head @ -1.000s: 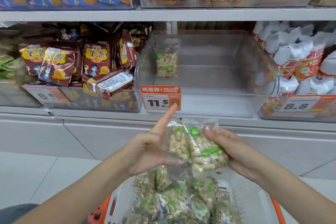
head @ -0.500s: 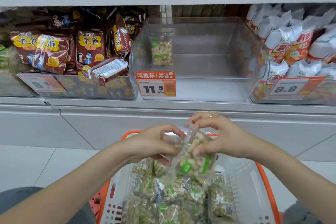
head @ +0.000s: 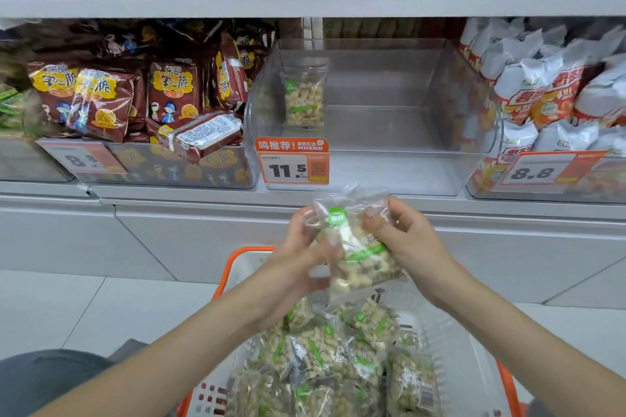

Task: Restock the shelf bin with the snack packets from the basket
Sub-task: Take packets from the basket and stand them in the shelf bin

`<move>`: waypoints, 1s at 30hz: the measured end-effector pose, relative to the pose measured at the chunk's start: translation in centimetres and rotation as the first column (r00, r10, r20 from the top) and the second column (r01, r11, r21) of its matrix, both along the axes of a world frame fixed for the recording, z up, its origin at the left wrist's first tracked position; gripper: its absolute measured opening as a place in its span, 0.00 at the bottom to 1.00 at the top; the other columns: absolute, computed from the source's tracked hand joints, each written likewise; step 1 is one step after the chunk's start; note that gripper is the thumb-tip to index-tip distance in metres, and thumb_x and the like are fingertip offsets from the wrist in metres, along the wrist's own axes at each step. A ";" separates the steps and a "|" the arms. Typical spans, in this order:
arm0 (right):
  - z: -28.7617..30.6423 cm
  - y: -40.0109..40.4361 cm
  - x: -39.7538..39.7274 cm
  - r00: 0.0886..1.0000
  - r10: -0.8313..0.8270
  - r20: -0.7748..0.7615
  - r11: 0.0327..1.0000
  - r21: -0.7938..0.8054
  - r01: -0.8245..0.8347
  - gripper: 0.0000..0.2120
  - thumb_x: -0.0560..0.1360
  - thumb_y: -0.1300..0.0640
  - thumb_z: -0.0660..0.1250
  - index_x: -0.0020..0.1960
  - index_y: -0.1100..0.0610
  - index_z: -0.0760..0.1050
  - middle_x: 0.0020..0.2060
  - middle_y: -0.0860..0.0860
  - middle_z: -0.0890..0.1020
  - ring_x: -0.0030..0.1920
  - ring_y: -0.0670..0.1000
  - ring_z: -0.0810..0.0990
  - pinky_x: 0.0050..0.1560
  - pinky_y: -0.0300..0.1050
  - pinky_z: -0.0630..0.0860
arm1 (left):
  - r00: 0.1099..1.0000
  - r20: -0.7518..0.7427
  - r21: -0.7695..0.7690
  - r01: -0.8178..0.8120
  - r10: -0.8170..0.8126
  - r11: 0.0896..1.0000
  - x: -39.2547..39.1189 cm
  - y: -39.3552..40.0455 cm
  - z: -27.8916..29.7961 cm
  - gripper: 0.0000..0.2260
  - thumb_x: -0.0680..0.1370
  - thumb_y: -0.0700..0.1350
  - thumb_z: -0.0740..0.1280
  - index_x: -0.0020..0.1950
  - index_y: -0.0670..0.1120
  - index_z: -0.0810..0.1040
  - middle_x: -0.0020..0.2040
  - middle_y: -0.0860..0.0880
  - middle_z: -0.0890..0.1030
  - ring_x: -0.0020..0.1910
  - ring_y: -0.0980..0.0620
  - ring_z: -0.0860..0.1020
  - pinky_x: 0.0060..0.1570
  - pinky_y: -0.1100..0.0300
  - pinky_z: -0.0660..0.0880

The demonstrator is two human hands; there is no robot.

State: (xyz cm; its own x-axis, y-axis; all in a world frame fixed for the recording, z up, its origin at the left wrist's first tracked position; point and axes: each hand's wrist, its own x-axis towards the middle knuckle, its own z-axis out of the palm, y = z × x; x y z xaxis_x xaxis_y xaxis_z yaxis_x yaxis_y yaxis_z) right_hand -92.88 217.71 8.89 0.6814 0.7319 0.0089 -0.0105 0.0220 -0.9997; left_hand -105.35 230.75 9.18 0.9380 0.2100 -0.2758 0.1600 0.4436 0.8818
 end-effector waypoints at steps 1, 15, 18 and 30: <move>-0.3 0.3 -0.5 1.000 -0.007 0.004 1.000 -0.007 0.007 0.20 0.67 0.46 0.68 0.49 0.61 0.76 0.40 0.58 0.82 0.38 0.53 0.80 0.42 0.45 0.75 | 1.000 -0.018 0.047 -0.015 0.016 0.999 0.1 -0.9 0.0 0.44 0.54 0.52 0.82 0.65 0.53 0.64 0.51 0.50 0.81 0.43 0.54 0.82 0.44 0.57 0.80; -0.1 0.3 -1.2 0.976 0.198 0.085 0.964 -0.194 -0.179 0.59 0.54 0.53 0.79 0.72 0.38 0.44 0.52 0.52 0.83 0.49 0.48 0.85 0.53 0.42 0.78 | 0.997 -0.071 0.412 0.009 0.022 0.911 -0.1 -0.7 -0.8 0.44 0.65 0.27 0.74 0.69 0.51 0.52 0.49 0.51 0.83 0.47 0.57 0.83 0.45 0.62 0.79; -0.3 0.8 -1.3 0.975 0.220 0.025 0.960 -0.184 -0.212 0.60 0.51 0.56 0.85 0.73 0.42 0.51 0.52 0.49 0.83 0.52 0.48 0.84 0.55 0.45 0.79 | 0.999 -0.050 0.448 0.017 0.006 0.894 -0.3 -0.3 -0.9 0.45 0.64 0.26 0.74 0.69 0.50 0.51 0.54 0.45 0.81 0.49 0.54 0.82 0.47 0.59 0.80; -0.1 0.6 -2.7 0.997 0.070 -0.008 0.984 -0.163 -0.071 0.41 0.53 0.61 0.81 0.61 0.54 0.66 0.43 0.51 0.86 0.44 0.49 0.86 0.44 0.39 0.80 | 0.997 -0.056 0.493 0.070 -0.049 0.867 -0.1 0.3 -1.2 0.60 0.60 0.37 0.81 0.74 0.57 0.39 0.56 0.52 0.81 0.55 0.55 0.81 0.58 0.52 0.77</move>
State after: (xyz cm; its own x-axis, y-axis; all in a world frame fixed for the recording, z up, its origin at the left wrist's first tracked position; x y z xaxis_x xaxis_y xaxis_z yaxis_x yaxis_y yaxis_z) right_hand -95.58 218.33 8.81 0.6278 0.7698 -0.1154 -0.0081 -0.1418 -0.9899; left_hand -105.43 231.02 8.00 0.9434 0.2729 -0.1883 0.2120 -0.0598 0.9754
